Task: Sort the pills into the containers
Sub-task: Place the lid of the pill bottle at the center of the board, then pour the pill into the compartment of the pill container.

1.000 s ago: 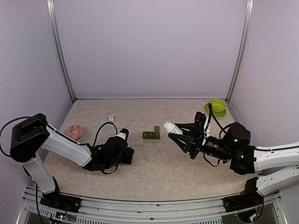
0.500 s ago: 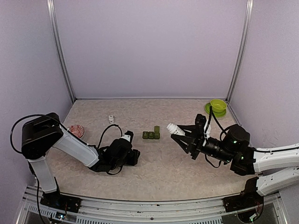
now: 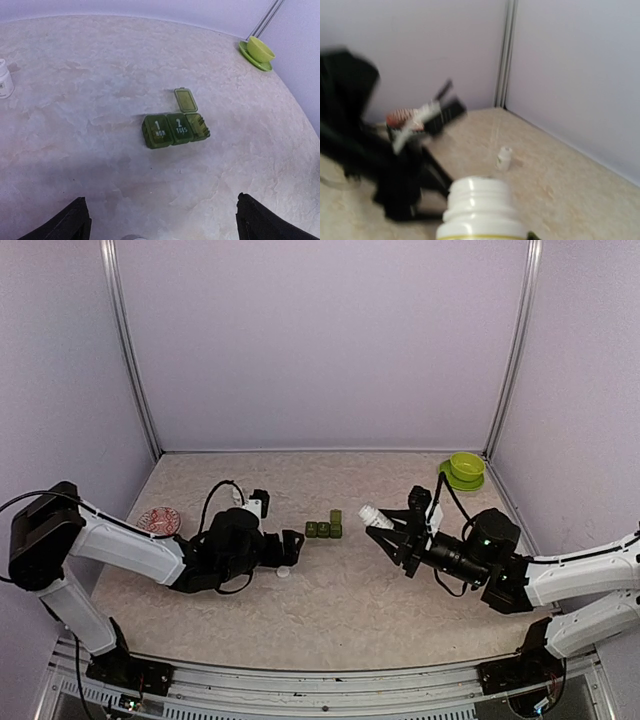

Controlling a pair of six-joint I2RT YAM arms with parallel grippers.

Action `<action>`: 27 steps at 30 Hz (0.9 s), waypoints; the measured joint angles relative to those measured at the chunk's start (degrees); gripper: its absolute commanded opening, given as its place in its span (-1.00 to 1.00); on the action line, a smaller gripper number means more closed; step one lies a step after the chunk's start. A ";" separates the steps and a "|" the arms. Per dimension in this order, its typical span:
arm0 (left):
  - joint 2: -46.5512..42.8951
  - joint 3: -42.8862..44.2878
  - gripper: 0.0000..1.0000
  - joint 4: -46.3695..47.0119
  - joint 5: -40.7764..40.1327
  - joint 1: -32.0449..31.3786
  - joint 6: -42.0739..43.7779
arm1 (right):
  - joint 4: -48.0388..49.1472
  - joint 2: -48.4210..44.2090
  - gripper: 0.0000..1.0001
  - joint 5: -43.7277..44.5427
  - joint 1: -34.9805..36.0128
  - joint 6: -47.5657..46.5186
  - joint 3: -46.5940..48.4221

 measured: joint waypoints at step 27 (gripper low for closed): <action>-10.62 -0.83 0.98 -2.75 4.35 3.76 11.08 | 8.35 30.49 -0.62 -8.31 -10.99 4.09 10.40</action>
